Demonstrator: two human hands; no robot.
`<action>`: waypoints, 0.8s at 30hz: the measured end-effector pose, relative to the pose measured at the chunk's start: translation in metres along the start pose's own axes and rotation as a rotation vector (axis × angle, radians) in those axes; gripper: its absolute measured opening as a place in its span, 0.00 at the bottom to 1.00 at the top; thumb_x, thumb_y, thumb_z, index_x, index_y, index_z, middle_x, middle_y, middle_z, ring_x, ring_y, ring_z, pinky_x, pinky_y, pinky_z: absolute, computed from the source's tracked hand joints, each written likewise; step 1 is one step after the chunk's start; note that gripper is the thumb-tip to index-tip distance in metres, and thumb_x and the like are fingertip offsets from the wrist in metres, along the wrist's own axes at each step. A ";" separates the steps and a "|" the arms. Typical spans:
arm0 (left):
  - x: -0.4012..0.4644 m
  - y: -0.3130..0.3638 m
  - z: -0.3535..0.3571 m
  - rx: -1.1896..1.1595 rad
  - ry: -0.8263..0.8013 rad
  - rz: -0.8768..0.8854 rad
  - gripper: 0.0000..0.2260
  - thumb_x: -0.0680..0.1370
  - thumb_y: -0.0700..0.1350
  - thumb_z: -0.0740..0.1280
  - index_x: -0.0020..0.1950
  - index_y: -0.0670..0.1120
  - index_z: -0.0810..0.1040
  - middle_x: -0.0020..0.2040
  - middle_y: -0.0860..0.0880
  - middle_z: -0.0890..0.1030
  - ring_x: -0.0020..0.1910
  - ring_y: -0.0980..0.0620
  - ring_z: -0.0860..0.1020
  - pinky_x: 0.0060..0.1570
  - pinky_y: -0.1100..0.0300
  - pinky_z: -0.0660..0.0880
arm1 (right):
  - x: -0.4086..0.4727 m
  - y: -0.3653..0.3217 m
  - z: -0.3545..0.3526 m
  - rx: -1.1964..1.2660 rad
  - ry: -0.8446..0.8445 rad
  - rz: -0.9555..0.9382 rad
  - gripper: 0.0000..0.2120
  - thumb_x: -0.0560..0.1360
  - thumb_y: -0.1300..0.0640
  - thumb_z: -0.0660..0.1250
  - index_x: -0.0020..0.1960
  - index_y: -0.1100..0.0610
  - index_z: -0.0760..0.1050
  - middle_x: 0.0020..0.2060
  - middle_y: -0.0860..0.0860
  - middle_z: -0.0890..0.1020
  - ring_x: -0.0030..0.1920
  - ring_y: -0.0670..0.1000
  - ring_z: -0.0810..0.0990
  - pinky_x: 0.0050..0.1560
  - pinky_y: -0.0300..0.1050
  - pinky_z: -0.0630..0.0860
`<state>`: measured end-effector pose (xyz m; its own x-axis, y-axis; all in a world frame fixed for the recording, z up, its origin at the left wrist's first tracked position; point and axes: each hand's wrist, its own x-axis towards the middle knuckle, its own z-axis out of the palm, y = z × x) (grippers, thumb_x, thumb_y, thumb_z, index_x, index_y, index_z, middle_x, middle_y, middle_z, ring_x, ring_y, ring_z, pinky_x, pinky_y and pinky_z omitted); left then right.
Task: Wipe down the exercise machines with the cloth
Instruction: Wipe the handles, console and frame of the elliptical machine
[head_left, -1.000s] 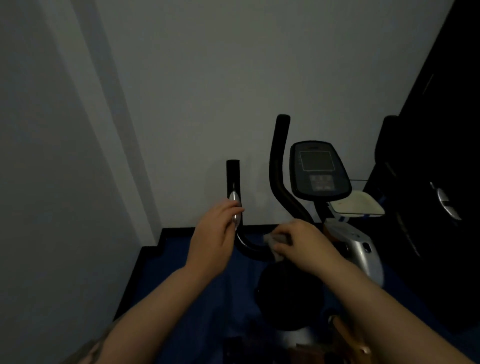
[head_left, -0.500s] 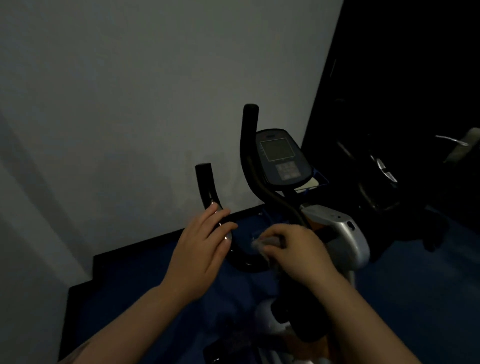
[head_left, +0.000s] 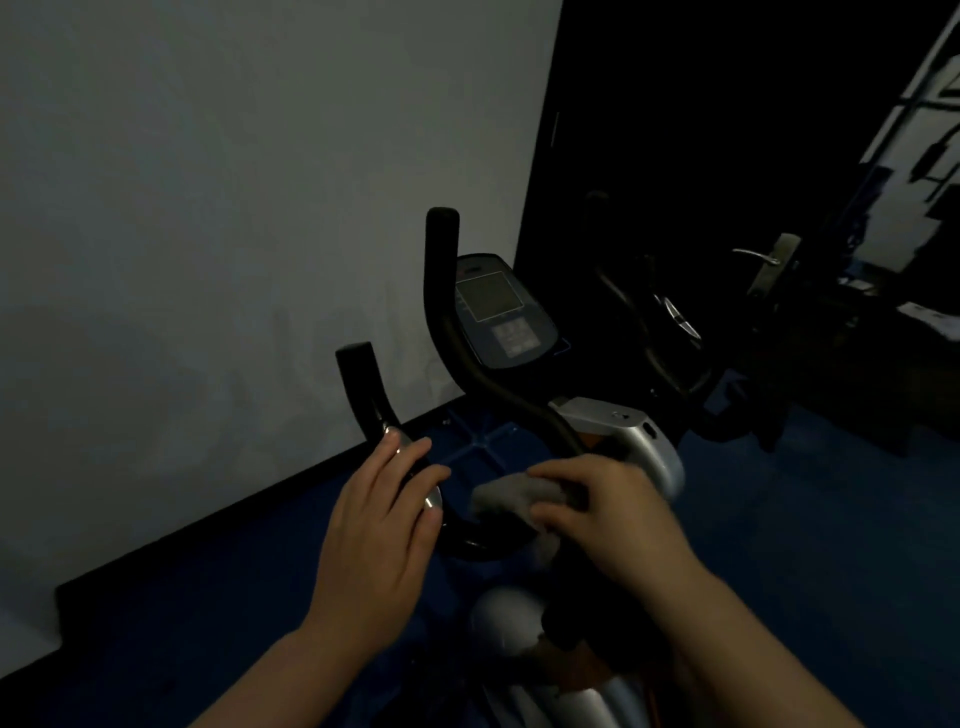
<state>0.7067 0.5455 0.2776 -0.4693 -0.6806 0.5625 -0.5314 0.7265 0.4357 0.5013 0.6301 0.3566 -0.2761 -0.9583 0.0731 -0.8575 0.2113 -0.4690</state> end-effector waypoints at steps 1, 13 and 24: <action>0.000 -0.001 0.000 0.000 0.001 0.006 0.20 0.83 0.52 0.49 0.66 0.48 0.75 0.73 0.52 0.67 0.77 0.52 0.56 0.70 0.51 0.60 | 0.002 0.004 -0.004 -0.006 0.040 0.031 0.18 0.73 0.49 0.71 0.63 0.42 0.76 0.58 0.42 0.78 0.56 0.42 0.75 0.54 0.36 0.72; -0.001 0.003 0.000 0.023 0.010 0.010 0.18 0.83 0.49 0.52 0.66 0.47 0.74 0.73 0.51 0.68 0.77 0.51 0.56 0.71 0.52 0.59 | 0.003 -0.004 0.010 -0.200 0.208 0.008 0.12 0.75 0.51 0.70 0.58 0.44 0.79 0.52 0.43 0.78 0.51 0.45 0.78 0.44 0.39 0.75; 0.006 -0.007 -0.010 0.070 0.008 0.087 0.20 0.82 0.53 0.55 0.72 0.48 0.71 0.73 0.52 0.68 0.76 0.53 0.60 0.69 0.48 0.63 | -0.012 -0.022 0.012 -0.232 0.117 -0.107 0.12 0.74 0.46 0.69 0.57 0.44 0.77 0.48 0.45 0.79 0.47 0.49 0.80 0.45 0.47 0.76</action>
<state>0.7152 0.5374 0.2848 -0.5103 -0.6144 0.6017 -0.5373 0.7741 0.3348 0.5284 0.6348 0.3553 -0.2155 -0.9516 0.2192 -0.9572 0.1614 -0.2404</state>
